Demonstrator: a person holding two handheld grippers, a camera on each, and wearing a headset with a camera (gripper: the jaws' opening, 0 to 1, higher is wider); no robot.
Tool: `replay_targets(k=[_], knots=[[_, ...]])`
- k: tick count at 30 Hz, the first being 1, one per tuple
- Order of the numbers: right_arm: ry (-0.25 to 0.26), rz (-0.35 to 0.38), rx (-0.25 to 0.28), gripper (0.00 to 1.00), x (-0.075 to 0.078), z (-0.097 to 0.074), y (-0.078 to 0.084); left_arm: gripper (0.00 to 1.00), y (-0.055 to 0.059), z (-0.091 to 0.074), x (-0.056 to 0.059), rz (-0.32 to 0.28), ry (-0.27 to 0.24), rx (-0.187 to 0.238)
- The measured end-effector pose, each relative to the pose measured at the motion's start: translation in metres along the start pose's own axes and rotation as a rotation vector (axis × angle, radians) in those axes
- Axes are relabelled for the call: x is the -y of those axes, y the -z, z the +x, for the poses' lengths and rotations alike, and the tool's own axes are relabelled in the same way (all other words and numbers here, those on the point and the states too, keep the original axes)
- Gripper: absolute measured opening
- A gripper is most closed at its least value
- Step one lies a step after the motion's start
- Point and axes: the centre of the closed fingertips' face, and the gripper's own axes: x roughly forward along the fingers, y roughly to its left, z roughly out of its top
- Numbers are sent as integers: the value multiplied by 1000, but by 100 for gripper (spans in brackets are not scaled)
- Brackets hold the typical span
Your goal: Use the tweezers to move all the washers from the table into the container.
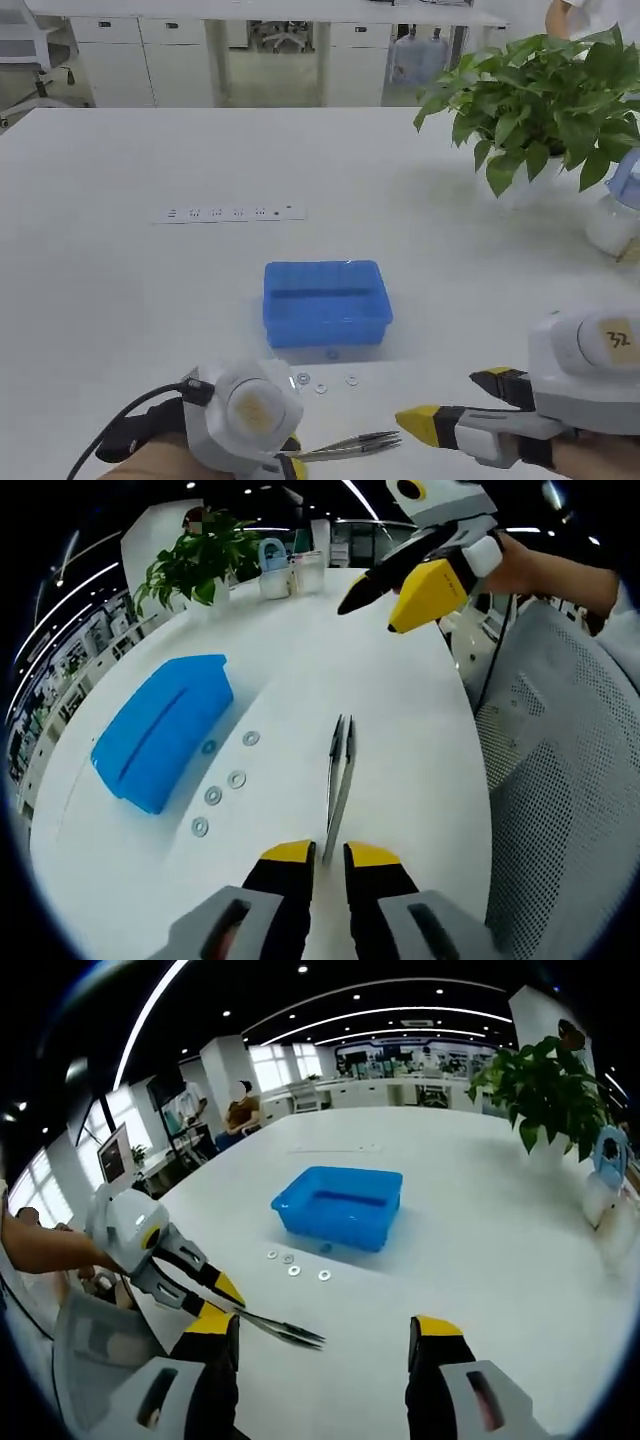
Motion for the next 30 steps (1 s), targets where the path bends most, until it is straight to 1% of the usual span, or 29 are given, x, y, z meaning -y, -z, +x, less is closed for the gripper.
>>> replay_targets(k=[3, 5, 6, 8, 10, 12, 14, 16, 18, 19, 20, 21, 22, 24, 25, 27, 30], knots=[[0, -2, -4, 66, 0, 2, -1, 6, -3, 1, -2, 12, 9, 11], [-5, -7, -6, 66, -2, 4, -2, 1, -2, 2, -2, 21, 12, 9], [-8, -9, -8, 66, -3, 6, -3, 0, -3, 2, -2, 33, 11, 12], [-18, -20, -12, 65, -7, 9, -3, 0, -2, 2, -3, 38, 8, 14], [-22, -30, -11, 63, -11, 13, -3, 0, -1, 1, -2, 41, 20, 19], [-34, -44, 2, 59, -17, 18, -4, 0, 0, 0, -3, 47, 20, 21], [-56, -68, -4, 55, -25, 25, -3, 0, 0, -4, -5, 58, 17, 24], [-70, -101, -22, 53, -32, 31, -2, 0, -4, -10, -7, 36, 17, 45], [-90, -112, -42, 51, -39, 38, -1, 0, -7, -15, -8, 2, 21, 64], [-104, -117, -46, 47, -42, 40, -2, 0, -7, -16, -9, -1, 18, 65], [-129, -121, -52, 43, -47, 44, -2, 0, -7, -19, -12, -7, 3, 65], [-136, -123, -53, 40, -48, 46, -3, 0, -8, -21, -13, -6, -3, 70], [-141, -126, -53, 37, -50, 50, -3, 0, -10, -23, -13, -7, -4, 80], [-158, -142, -61, 36, -54, 60, -1, 0, -16, -29, -15, -29, -10, 104], [-176, -163, -76, 35, -58, 65, 1, 0, -21, -34, -16, -34, -14, 117], [-191, -210, -91, 35, -62, 74, 3, 0, -30, -42, -17, -34, -24, 143], [-204, -266, -102, 34, -68, 84, 2, 0, -40, -51, -19, -19, -41, 161]])
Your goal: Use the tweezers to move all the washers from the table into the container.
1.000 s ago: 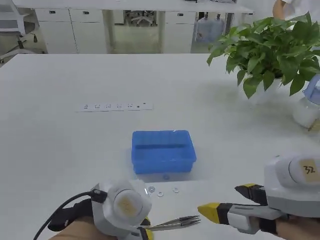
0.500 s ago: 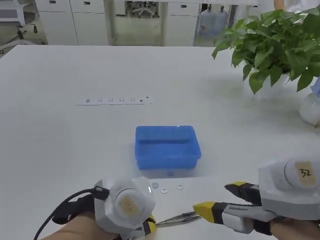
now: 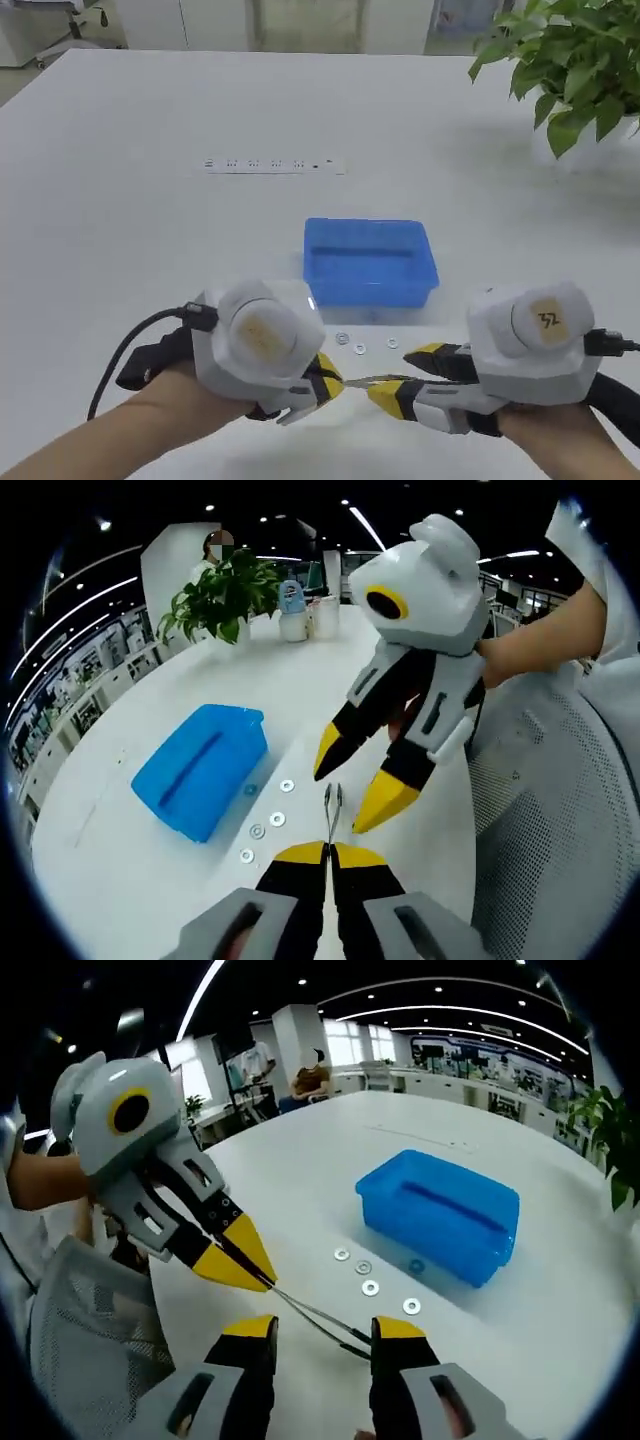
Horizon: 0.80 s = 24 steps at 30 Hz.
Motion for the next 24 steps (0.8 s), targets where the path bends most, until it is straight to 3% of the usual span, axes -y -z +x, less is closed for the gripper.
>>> replay_targets(k=[7, 10, 15, 20, 24], knots=[[-8, -89, -7, 29, 1, 11, -9, 0, -29, -9, -5, 19, -30, 58], [-6, -111, -4, 22, 2, 13, -11, 0, -39, -10, -7, 36, -42, 77], [18, -144, 0, 13, 9, 16, -15, 0, -44, -8, -10, 72, -64, 81], [9, -160, 3, 10, 10, 17, -19, 0, -48, -8, -13, 78, -77, 87], [-4, -157, -1, 7, 7, 20, -22, 0, -50, -11, -21, 47, -133, 104]])
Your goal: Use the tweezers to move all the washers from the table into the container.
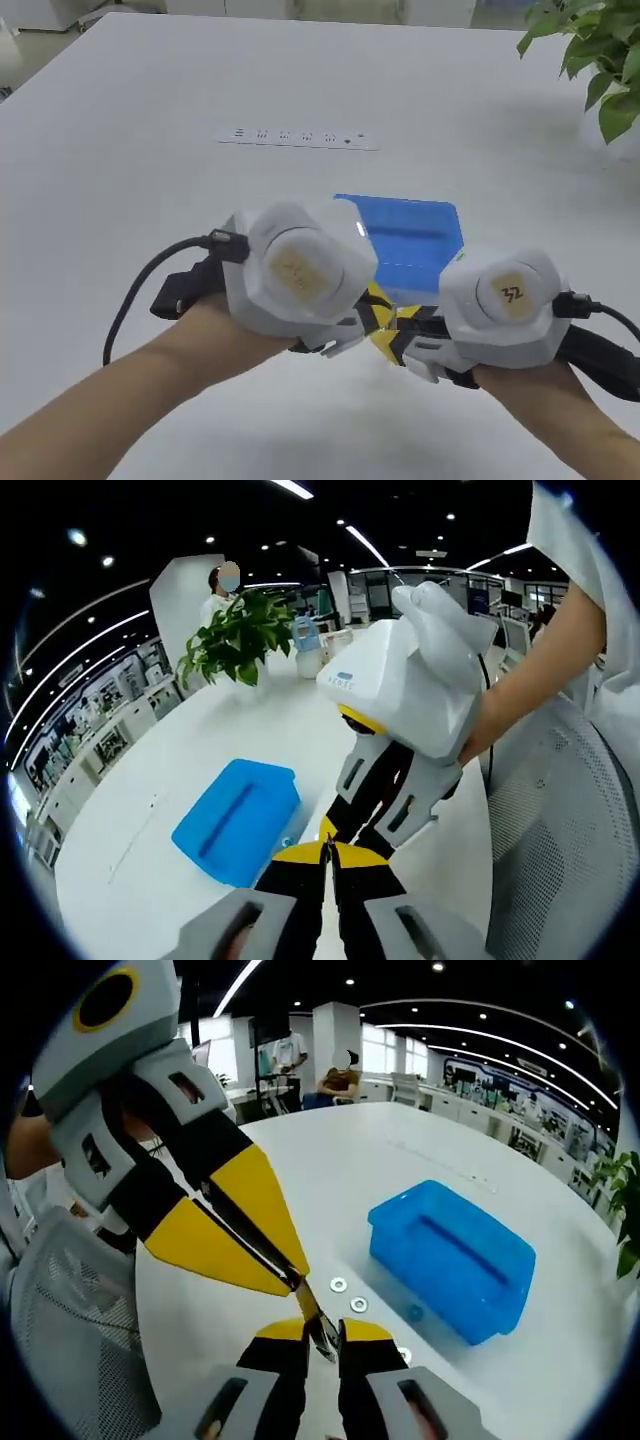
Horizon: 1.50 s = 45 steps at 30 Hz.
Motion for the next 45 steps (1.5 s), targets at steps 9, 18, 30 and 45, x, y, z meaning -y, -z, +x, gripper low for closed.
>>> replay_targets(k=[9, 18, 30, 45], knots=[[-19, 24, 44, 4, 5, 2, -18, 21, 6, -23, -15, -235, -96, 83], [-46, 97, 125, 4, 15, 15, -41, 68, 62, -34, -9, -346, -161, -59], [-30, 147, 152, 4, 24, 33, -47, 70, 71, -34, 2, -430, -196, -57], [-24, 164, 150, 3, 26, 42, -46, 64, 72, -33, 5, -416, -194, -69]])
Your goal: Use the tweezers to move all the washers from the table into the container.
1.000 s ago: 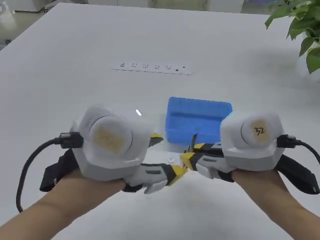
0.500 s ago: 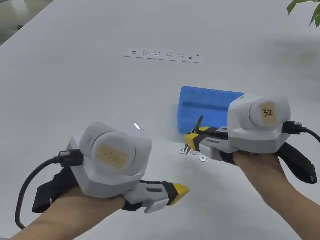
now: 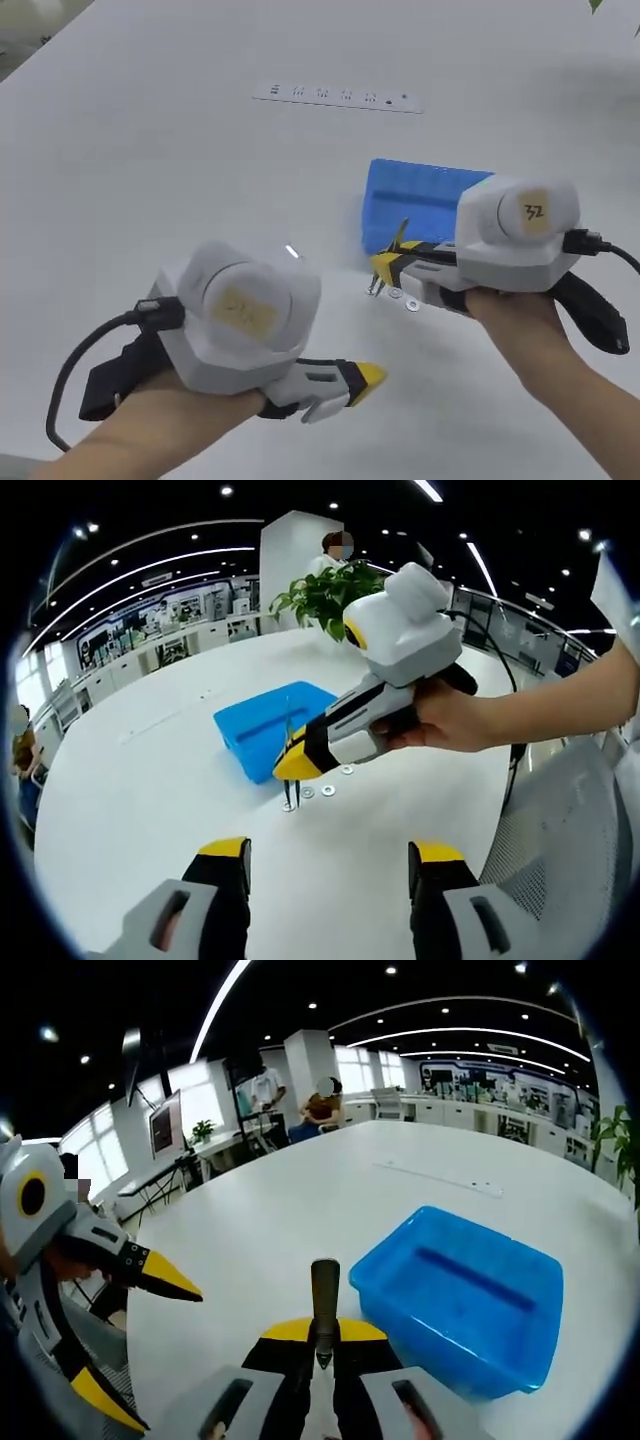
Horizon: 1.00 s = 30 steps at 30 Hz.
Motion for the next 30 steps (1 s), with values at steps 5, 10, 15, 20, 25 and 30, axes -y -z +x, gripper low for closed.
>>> replay_targets(k=[5, 10, 15, 20, 25, 30], knots=[[11, -14, -1, 3, 2, 3, 0, 59, -18, 1, -13, 11, -27, 41], [11, -19, -4, 3, 1, 2, 0, 51, -44, 7, -27, 41, -39, 88], [25, -84, -10, 3, -5, 2, 2, 27, -77, 16, -41, 76, -59, 154], [37, -100, -4, 3, -6, 2, 1, 12, -89, 34, -39, 78, 10, 165], [45, -91, -1, 3, -4, 3, 2, 0, -84, 44, -27, 165, 52, 142], [27, -137, -16, 3, -6, 2, 4, 0, -82, 44, -24, 193, 89, 124]])
